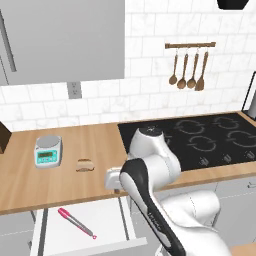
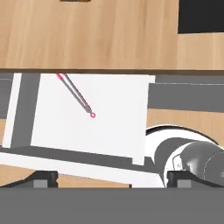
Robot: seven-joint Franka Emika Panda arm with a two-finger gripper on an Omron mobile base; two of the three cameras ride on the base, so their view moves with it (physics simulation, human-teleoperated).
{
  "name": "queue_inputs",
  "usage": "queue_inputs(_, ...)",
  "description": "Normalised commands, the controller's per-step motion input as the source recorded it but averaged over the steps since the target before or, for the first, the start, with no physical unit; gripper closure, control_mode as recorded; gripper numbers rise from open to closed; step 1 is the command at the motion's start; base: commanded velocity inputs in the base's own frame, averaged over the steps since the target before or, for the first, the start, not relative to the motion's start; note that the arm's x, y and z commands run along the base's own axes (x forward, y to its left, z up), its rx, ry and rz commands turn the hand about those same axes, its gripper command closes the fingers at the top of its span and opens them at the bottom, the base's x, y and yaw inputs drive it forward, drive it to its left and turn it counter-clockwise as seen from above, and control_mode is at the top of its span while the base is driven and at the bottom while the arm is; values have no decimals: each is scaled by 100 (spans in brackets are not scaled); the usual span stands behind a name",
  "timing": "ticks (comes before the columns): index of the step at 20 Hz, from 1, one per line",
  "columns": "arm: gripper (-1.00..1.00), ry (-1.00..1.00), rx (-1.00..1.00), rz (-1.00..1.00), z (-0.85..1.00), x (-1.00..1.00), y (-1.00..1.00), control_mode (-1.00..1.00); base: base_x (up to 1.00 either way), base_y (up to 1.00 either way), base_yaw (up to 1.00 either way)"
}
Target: Pick the tongs from the drawer and place it on the counter.
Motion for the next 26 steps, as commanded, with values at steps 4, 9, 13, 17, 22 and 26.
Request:
queue_inputs(4,-100,6,0,0,-70,0,87,-100,0,0,0)
queue_inputs(9,-100,4,0,1,-58,0,55,-100,0,0,0)
queue_inputs(13,-100,6,0,11,-51,0,7,-100,0,0,0)
queue_inputs(17,-100,3,-1,12,-72,0,11,-100,0,0,0)
queue_inputs(22,-100,1,-1,12,-74,9,13,-100,0,0,0)
queue_inputs(26,-100,0,-1,5,-54,26,24,-100,0,0,0)
